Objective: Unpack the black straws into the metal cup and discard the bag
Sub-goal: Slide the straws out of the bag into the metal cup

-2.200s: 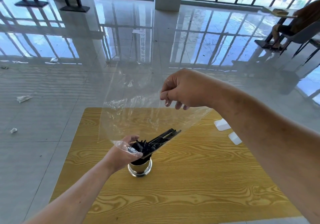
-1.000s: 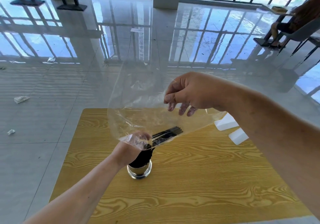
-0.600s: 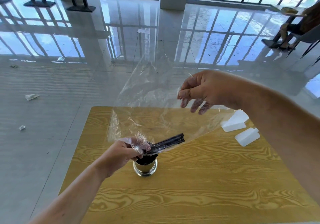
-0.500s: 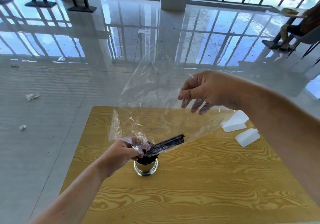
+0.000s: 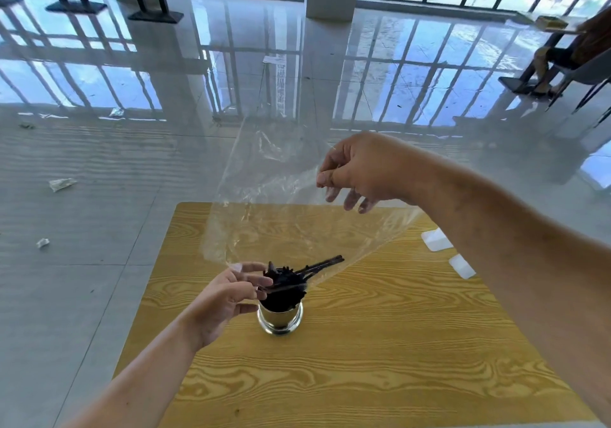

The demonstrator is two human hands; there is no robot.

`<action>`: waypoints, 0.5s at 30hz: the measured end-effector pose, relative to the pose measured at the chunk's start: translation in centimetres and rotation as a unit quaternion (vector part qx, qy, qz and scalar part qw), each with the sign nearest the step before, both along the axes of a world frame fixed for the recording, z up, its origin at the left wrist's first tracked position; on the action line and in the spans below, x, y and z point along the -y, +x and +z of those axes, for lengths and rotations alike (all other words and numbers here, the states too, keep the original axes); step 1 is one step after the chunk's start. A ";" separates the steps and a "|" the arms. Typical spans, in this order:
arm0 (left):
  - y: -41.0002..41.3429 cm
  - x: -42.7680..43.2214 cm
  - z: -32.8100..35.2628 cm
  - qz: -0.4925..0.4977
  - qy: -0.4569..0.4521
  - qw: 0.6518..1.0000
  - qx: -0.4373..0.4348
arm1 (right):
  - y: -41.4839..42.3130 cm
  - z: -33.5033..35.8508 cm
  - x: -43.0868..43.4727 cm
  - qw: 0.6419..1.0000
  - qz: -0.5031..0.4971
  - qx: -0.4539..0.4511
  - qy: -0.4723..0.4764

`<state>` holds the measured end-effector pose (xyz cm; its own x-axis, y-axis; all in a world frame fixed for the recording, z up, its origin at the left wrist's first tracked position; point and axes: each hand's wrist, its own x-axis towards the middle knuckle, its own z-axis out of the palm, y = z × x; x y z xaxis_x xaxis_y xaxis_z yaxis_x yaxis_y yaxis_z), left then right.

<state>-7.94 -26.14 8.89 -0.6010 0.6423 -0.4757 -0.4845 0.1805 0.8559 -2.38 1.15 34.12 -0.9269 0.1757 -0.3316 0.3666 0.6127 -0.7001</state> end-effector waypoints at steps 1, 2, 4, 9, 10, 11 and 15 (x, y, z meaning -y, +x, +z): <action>0.0 0.1 0.0 0.007 0.001 1.000 0.006 | 0.0 0.1 0.1 1.000 0.001 -0.003 0.004; 0.1 0.2 -0.1 0.018 0.003 1.000 0.009 | -0.1 0.3 0.2 1.000 0.002 -0.008 0.007; 0.2 0.3 -0.2 0.043 0.009 0.999 0.014 | -0.2 0.5 0.4 1.000 0.006 -0.015 0.007; 0.3 0.4 0.3 0.069 0.011 0.998 0.012 | -0.7 1.3 0.9 1.000 0.014 -0.015 0.005; 0.3 0.5 0.4 0.069 0.012 0.997 0.011 | -0.7 1.4 0.9 1.000 0.017 -0.013 0.005; 0.3 0.5 0.5 0.068 0.014 0.998 0.010 | -0.7 1.6 0.9 1.000 0.020 -0.010 0.002; 0.5 0.8 1.3 0.041 0.029 0.999 0.010 | -0.1 2.3 0.4 1.000 0.020 -0.001 -0.017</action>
<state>-7.44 -26.92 10.18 -0.6439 0.6178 -0.4513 -0.5126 0.0896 0.8539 -2.51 0.79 36.43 -0.9334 0.1278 -0.3352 0.3415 0.6033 -0.7207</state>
